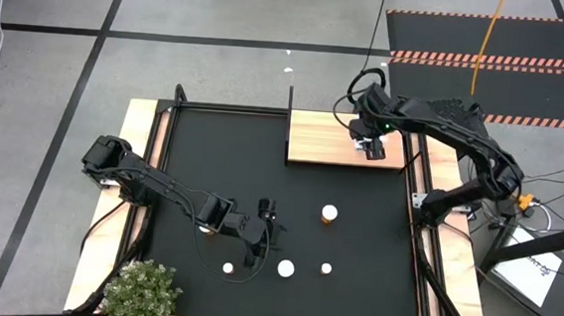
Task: Pick and place medicine bottles onto shelf by color
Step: Put the large orange pill bottle on the shelf
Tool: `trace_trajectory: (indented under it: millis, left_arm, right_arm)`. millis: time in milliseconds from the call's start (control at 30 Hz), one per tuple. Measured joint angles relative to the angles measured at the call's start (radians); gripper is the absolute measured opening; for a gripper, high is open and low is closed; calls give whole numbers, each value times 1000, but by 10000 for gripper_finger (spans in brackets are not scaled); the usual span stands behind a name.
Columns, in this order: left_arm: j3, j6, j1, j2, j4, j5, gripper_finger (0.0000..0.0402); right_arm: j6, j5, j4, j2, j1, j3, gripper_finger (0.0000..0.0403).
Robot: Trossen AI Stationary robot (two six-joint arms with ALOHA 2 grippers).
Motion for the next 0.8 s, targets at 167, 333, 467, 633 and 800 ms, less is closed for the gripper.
trace_trajectory:
  millis: [167, 333, 467, 633, 800]
  left_arm:
    - [0, 0, 0, 0, 0, 0, 250]
    - [0, -2, 0, 0, 0, 0, 250]
    - [0, -8, 0, 0, -1, 0, 250]
    - [0, -29, -10, 0, -16, 0, 250]
    - [1, -38, -28, 0, -43, 0, 250]
  right_arm:
    - [182, 0, 39, -80, 100, 0, 261]
    - [547, -4, 94, -151, 238, 0, 256]
    - [734, 1, 140, -178, 389, -32, 254]
    - [900, 101, 259, -189, 603, -104, 253]
    - [1015, 301, 360, -189, 817, -157, 253]
